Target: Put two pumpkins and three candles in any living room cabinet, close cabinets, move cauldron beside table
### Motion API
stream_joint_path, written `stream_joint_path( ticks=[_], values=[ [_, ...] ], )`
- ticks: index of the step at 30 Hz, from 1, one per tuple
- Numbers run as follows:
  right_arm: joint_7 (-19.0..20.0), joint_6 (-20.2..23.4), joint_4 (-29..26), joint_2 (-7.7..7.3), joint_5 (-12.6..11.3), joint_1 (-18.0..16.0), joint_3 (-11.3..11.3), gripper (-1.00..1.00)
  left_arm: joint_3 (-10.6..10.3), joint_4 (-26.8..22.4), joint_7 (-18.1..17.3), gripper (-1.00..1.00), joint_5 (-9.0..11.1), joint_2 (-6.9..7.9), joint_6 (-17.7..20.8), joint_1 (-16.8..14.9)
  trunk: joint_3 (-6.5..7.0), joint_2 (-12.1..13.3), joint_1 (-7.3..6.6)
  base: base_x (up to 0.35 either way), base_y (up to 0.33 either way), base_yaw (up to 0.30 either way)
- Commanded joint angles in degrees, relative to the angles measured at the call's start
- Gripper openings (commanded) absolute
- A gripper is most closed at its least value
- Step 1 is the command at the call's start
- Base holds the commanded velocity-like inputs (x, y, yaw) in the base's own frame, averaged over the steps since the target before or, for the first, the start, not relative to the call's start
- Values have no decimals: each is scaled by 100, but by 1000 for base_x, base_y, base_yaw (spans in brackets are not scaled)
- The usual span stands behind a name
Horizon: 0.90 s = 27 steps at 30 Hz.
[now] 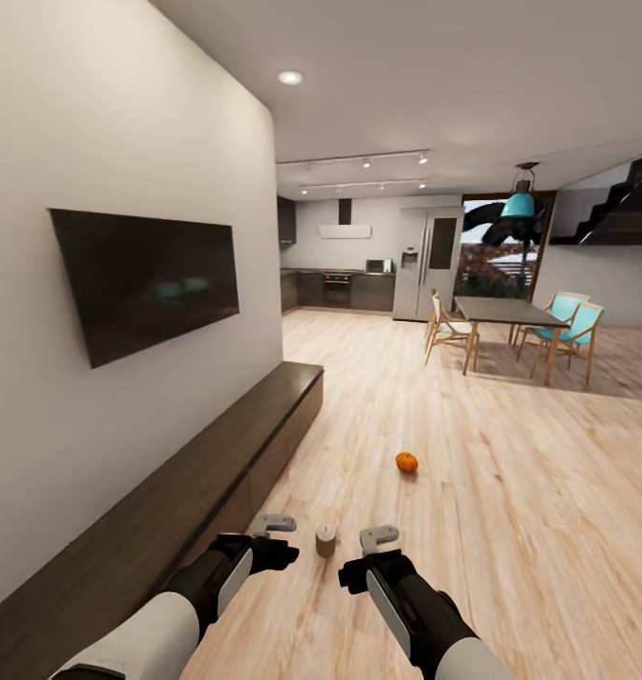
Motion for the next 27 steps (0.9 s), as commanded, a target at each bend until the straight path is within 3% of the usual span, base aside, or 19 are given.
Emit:
stream_joint_path(
  ticks=[1,27],
  values=[
    [-53,17,-5,0,-60,-4,14,100,-30,-10,3,100,33,4,30,-2,-7,-4,2,139,0,-6],
    [-56,19,-5,0,-60,-4,14,100,-30,-10,3,100,33,4,29,-2,-7,-4,2,169,5,-87]
  ],
)
